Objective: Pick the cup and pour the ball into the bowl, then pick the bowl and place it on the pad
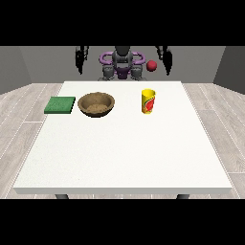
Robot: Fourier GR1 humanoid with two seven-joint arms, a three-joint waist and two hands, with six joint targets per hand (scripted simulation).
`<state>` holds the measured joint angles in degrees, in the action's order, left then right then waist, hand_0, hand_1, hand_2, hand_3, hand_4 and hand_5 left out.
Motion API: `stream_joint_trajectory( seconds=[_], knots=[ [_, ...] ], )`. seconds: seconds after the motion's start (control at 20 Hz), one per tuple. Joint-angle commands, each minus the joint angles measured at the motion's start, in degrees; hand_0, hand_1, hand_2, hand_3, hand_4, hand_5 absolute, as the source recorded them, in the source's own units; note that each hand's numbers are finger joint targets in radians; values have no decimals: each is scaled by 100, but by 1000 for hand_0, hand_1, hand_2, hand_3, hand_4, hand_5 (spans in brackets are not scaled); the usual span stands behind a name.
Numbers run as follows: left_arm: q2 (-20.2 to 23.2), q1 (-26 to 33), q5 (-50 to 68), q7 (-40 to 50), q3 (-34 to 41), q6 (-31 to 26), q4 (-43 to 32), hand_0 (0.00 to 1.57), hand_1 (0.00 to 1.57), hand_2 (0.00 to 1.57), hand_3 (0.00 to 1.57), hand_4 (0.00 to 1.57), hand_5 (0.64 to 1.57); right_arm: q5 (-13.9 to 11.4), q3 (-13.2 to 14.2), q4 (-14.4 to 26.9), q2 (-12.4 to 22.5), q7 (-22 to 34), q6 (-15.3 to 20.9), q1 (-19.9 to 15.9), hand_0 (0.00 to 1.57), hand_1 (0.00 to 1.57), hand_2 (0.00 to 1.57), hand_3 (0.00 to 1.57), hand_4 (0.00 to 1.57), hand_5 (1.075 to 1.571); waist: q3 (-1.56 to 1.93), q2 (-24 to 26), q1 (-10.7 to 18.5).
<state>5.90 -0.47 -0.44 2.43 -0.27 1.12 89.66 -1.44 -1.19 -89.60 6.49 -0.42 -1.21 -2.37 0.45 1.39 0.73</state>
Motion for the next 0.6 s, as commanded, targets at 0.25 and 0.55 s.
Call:
stream_joint_trajectory(
  seconds=[0.25, 0.55],
  knots=[
    [237, -169, 111, 612, 74, -69, 624, 0, 0, 0, 0, 0, 1470, 107, 129, -604, 244, 645, -31, -152, 0, 0, 0, 0, 120, 1563, -39, 1648, -80],
    [-578, 496, 214, -1732, -758, 891, 130, 0, 0, 0, 0, 0, 1477, 1364, 1119, 701, 350, -1716, -1225, 765, 0, 0, 0, 0, 27, 1566, -42, 85, -230]
  ],
)
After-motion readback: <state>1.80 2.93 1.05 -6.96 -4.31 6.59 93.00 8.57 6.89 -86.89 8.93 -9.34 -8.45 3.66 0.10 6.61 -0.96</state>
